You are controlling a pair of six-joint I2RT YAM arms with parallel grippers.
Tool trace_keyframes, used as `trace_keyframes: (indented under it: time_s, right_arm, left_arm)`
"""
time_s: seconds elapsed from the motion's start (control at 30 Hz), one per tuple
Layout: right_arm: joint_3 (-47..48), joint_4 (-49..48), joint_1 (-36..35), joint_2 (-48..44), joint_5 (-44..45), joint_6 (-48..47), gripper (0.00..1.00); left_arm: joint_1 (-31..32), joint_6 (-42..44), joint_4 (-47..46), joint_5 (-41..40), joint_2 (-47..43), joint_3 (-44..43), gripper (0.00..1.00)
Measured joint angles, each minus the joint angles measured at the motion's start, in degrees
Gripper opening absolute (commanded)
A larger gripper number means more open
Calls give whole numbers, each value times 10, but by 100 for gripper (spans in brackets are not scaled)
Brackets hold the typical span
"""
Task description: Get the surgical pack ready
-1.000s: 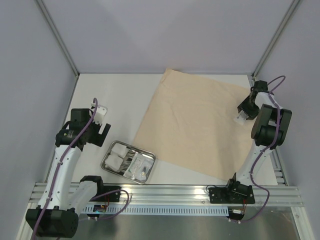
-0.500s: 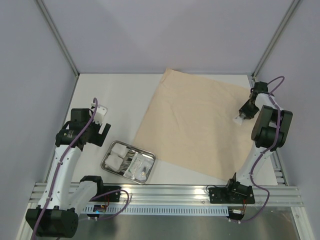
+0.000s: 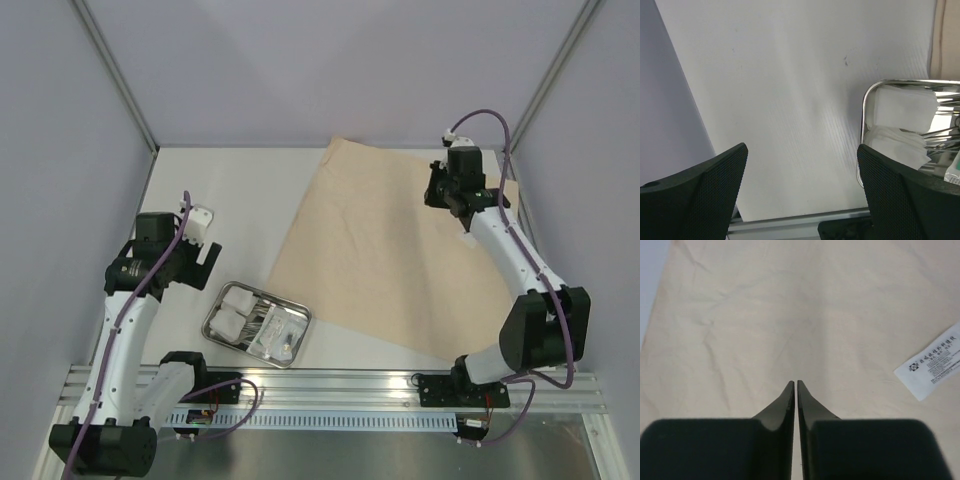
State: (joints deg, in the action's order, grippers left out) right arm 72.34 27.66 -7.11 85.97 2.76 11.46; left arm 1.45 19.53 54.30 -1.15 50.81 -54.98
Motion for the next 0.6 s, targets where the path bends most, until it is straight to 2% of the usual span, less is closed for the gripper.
trace_keyframes:
  time_s: [0.07,0.1,0.2,0.33,0.6]
  right_arm:
    - [2,-2,-7,-14,-9,9,26]
    - [4,-2,5,-15,-10,15,30]
    - [37,21,98,18,-13,57,42]
    - [71,37,193,92,-3,100,44]
    - [63,42,259,209,-54,203,49]
  left_arm:
    - [0,0,6,11,-1,-15,100]
    - [0,-1,8,14,-2,-19,100]
    - [0,-1,12,24,-10,-22,100]
    - [0,-1,17,29,-11,-22,100]
    - [0,-1,17,30,-11,-22,100]
